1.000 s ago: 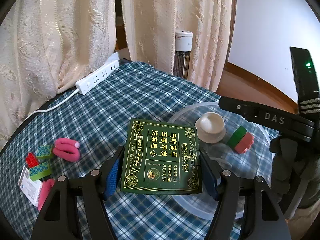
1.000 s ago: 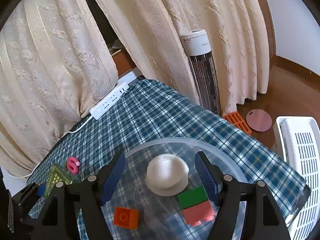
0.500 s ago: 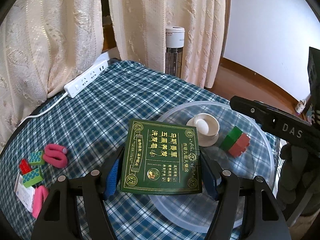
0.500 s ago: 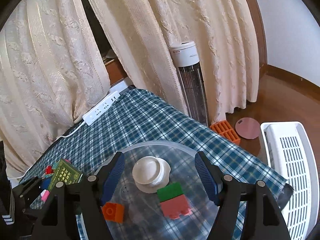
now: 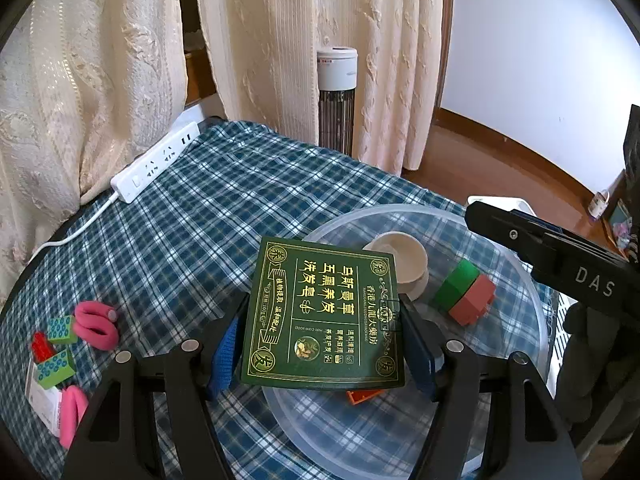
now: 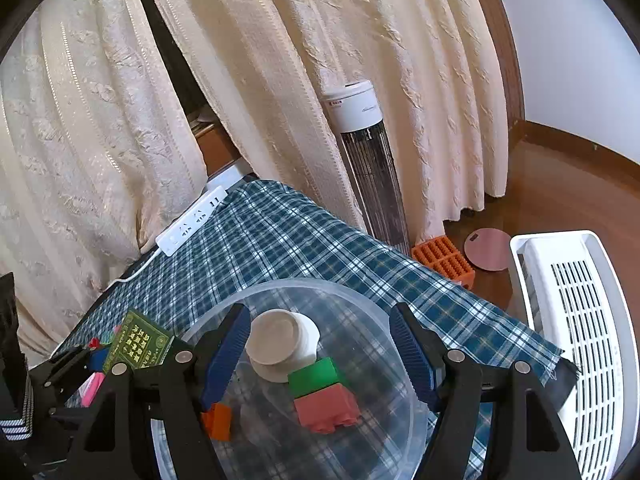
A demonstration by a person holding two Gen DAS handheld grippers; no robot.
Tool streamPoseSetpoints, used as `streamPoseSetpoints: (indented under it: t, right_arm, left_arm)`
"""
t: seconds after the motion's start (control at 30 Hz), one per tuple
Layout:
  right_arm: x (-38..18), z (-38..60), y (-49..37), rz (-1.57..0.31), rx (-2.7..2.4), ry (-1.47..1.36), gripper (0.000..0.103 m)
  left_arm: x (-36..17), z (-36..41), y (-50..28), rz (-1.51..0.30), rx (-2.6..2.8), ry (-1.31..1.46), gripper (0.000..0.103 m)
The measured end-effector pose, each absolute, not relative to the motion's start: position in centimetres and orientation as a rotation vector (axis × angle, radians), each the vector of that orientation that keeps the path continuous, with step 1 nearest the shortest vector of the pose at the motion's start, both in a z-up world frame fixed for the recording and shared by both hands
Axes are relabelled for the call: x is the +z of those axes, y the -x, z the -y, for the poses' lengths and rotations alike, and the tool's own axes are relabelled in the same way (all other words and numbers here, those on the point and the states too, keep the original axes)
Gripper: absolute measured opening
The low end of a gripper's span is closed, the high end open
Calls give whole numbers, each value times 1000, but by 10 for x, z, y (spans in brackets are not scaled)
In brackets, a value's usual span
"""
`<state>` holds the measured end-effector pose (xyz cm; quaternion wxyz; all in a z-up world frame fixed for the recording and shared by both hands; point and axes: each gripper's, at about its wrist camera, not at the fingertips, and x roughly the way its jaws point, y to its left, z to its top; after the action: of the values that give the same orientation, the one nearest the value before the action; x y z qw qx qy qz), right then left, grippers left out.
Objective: Organize objects
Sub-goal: 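Lower the dark green box into the clear bowl and open the left gripper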
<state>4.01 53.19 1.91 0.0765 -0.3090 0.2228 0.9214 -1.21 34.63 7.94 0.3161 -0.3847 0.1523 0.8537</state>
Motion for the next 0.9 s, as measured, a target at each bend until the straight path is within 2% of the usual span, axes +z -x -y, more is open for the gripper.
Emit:
streamPoseSetpoints:
  t: [0.2,0.3,0.9]
  right_arm:
    - [17,-534,-40,-686,2753,929,78]
    - [16,-534,-41,-691,2754,926,80]
    - [20,-528,-45,-678,2757,933,81]
  left_arm:
    - [78,-347,13,-412,2262,1012,72]
    - [79,-345,14,-406,2268,1002,80]
    - [89,-328,10,-396,2335,957,81]
